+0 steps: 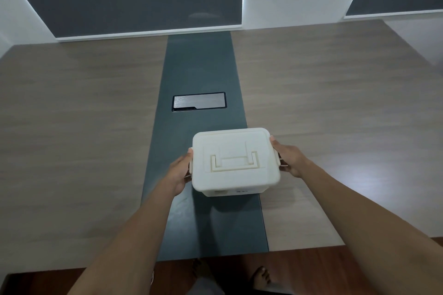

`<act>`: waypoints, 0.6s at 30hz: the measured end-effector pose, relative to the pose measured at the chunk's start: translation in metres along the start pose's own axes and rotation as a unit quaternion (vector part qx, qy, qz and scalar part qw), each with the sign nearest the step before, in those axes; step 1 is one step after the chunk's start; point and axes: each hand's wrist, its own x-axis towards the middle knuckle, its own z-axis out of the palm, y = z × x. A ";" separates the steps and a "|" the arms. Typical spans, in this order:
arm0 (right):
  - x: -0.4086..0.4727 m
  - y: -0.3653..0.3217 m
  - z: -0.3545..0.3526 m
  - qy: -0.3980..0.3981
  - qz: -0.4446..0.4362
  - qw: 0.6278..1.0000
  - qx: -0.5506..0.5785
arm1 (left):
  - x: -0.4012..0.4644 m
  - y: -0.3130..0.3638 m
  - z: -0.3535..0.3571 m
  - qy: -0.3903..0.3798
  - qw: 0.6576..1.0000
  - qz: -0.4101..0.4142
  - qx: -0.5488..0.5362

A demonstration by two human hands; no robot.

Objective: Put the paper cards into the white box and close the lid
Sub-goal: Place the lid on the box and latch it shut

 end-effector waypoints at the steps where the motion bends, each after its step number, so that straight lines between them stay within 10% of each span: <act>1: 0.001 0.002 0.000 0.002 0.009 1.000 0.006 | 0.002 -0.001 0.000 0.003 1.000 0.000 -0.010; 18: 0.001 -0.001 -0.003 0.003 -0.018 1.000 0.004 | 0.002 0.003 0.005 0.016 0.999 -0.001 -0.051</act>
